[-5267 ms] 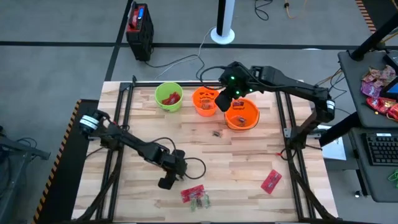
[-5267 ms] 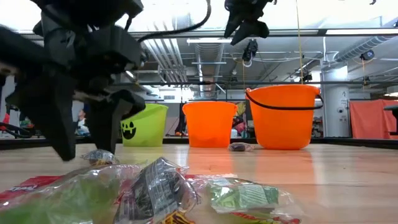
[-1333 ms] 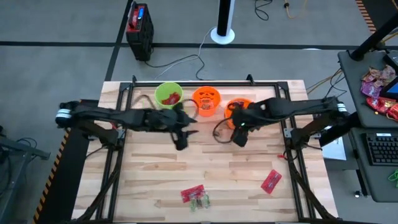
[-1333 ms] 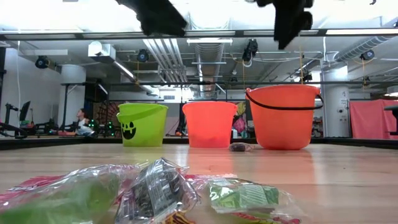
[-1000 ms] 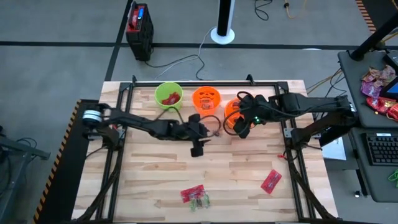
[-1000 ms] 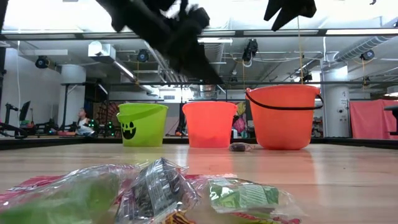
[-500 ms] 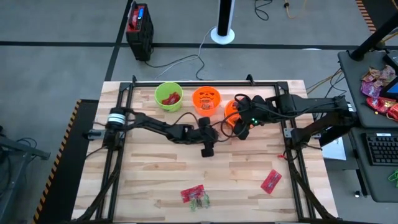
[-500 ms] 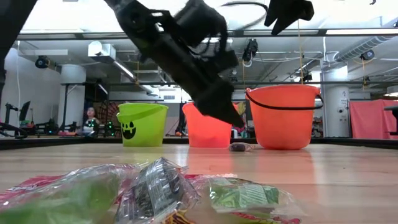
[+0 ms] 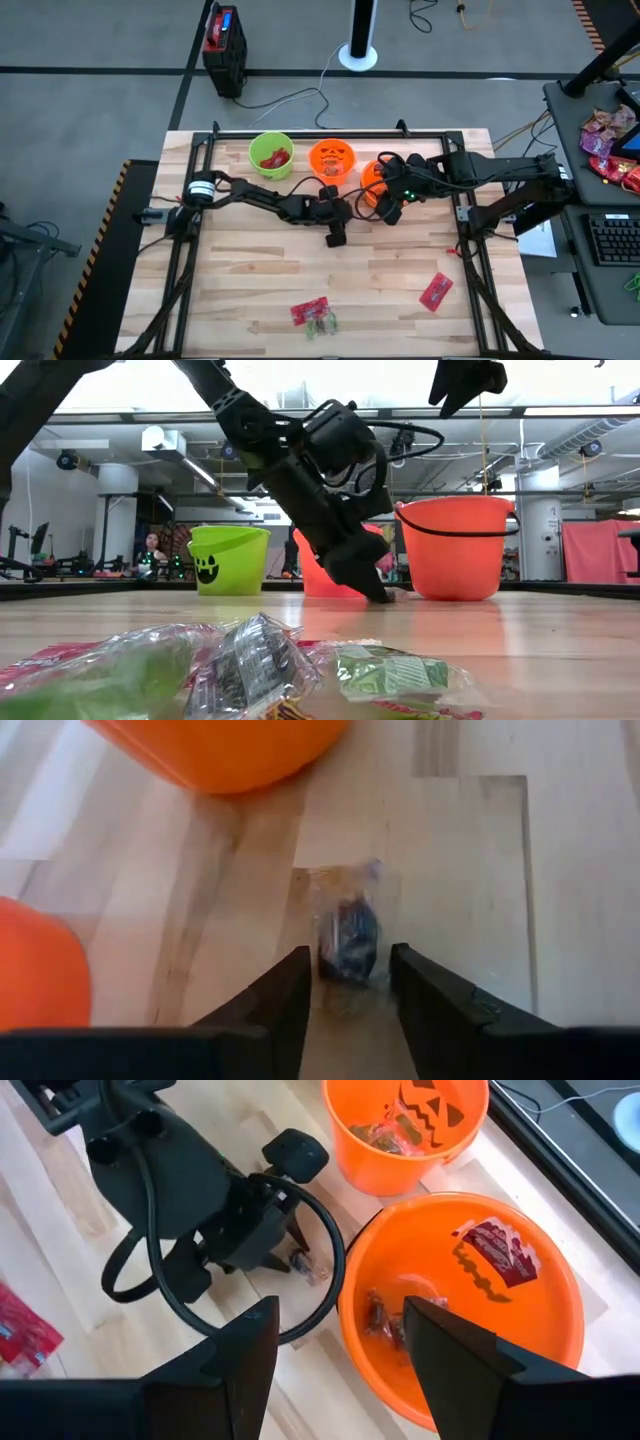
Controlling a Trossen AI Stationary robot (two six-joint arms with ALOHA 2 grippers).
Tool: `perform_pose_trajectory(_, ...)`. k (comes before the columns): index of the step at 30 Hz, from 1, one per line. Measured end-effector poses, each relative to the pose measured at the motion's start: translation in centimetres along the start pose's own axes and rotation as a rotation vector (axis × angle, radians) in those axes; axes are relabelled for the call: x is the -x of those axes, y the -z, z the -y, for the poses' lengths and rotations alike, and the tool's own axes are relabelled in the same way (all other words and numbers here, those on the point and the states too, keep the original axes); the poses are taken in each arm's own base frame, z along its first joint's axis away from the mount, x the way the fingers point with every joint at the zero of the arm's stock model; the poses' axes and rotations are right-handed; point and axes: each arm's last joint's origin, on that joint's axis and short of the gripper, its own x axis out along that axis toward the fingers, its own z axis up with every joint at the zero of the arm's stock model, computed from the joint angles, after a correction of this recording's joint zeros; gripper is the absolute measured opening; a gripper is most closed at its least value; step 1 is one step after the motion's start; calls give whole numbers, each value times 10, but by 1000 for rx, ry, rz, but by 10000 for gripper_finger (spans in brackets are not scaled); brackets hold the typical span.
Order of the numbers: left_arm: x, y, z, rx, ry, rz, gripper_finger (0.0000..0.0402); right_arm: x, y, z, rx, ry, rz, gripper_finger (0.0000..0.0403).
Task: Sort candy by brand, put in halloween buckets
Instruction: Put the black candy into the right orange bucket
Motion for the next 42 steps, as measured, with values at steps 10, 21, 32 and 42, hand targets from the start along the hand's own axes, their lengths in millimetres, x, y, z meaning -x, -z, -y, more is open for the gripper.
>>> perform_pose_trajectory(10, 6, 8, 2, 37, 96, -22, 8, 0, 0, 0, 6, 2, 0, 205)
perform_pose_trajectory(21, 108, -48, -26, -64, 239, 198, 0, 0, -1, 0, -6, 16, 23, 205)
perform_pose_trajectory(32, 119, -111, -103, 51, 82, 369, 0, 3, 2, 4, -97, 26, 8, 206)
perform_pose_trajectory(42, 69, -139, -103, -35, 194, 88, 8, 30, 8, 17, -284, -24, 61, 206)
